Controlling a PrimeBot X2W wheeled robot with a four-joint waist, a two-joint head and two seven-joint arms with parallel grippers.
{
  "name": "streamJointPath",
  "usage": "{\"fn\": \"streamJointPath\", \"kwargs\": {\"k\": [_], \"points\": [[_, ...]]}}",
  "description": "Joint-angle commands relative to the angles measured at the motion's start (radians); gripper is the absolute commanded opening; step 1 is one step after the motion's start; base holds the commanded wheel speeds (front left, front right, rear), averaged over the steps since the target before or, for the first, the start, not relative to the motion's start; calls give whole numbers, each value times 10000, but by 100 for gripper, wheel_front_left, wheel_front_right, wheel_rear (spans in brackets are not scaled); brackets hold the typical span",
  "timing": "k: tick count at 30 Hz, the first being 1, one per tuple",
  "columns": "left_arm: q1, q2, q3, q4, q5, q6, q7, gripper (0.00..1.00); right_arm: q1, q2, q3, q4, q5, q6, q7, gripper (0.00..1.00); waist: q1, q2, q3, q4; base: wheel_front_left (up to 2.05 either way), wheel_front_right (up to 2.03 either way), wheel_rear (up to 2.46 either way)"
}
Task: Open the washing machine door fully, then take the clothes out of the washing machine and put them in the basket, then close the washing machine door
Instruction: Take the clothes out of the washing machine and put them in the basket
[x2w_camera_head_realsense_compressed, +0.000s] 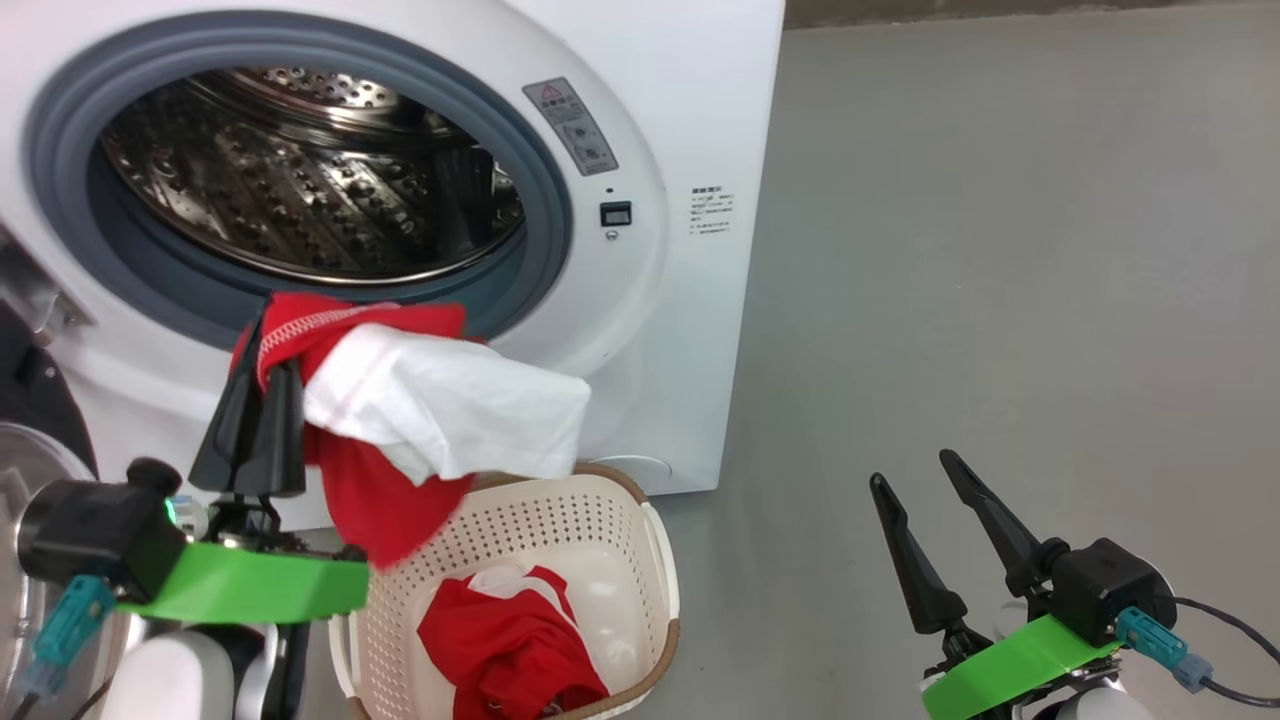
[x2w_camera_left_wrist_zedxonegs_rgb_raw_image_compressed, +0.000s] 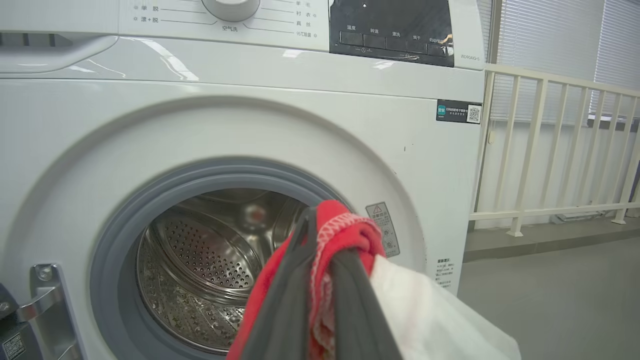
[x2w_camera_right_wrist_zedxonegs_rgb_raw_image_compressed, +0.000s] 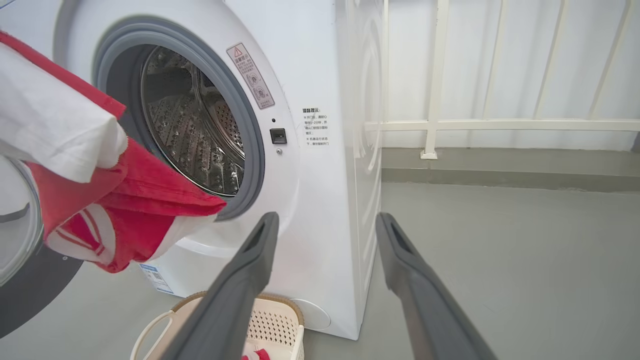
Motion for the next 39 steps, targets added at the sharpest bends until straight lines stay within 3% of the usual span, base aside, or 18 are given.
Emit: {"fn": "streamJointPath", "kwargs": {"k": [1, 8, 20, 39], "points": [[-49, 177, 265, -415, 60, 79, 63, 0, -144, -58, 159, -242, 77, 63, -65, 100, 0, -1, -20, 72, 0, 0, 0], [216, 39, 0, -213, -189, 133, 358, 0, -251, -57, 242, -247, 92, 63, -65, 100, 0, -1, 284, 187, 0, 0, 0], [-502, -206, -590, 2473, -831, 175, -38, 0, -595, -196, 265, -386, 140, 63, -65, 100, 0, -1, 1354, 122, 0, 0, 0], [-4418, -278, -951, 9731, -1759, -76, -564, 0, -1644, -278, 790, -449, 340, 63, -65, 100, 0, -1, 3378, -572, 0, 0, 0]]}}
